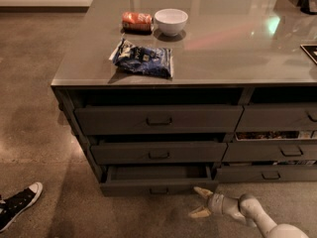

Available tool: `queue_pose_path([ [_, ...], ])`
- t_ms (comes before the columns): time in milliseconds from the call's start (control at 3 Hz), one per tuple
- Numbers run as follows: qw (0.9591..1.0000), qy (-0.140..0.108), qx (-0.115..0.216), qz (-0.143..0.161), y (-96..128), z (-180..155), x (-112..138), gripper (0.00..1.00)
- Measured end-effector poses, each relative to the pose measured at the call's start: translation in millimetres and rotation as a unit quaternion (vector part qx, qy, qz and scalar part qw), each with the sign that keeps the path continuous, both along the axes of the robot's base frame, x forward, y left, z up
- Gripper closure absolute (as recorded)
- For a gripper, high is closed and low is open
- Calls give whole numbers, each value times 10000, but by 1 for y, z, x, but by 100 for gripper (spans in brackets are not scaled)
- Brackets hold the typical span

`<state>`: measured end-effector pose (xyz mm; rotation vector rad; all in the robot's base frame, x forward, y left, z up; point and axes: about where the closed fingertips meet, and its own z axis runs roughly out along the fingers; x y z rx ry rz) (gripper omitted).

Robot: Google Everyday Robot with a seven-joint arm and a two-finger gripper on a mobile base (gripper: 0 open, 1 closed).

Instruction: Close bottom drawer

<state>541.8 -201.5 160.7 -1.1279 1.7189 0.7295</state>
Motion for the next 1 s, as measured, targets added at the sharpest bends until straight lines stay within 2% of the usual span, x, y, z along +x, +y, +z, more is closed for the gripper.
queue_pose_path([
  [333,9998,-89,160,-126,2,6,11,0],
  [1000,9995,-201,199,-105,10,13,23,0],
])
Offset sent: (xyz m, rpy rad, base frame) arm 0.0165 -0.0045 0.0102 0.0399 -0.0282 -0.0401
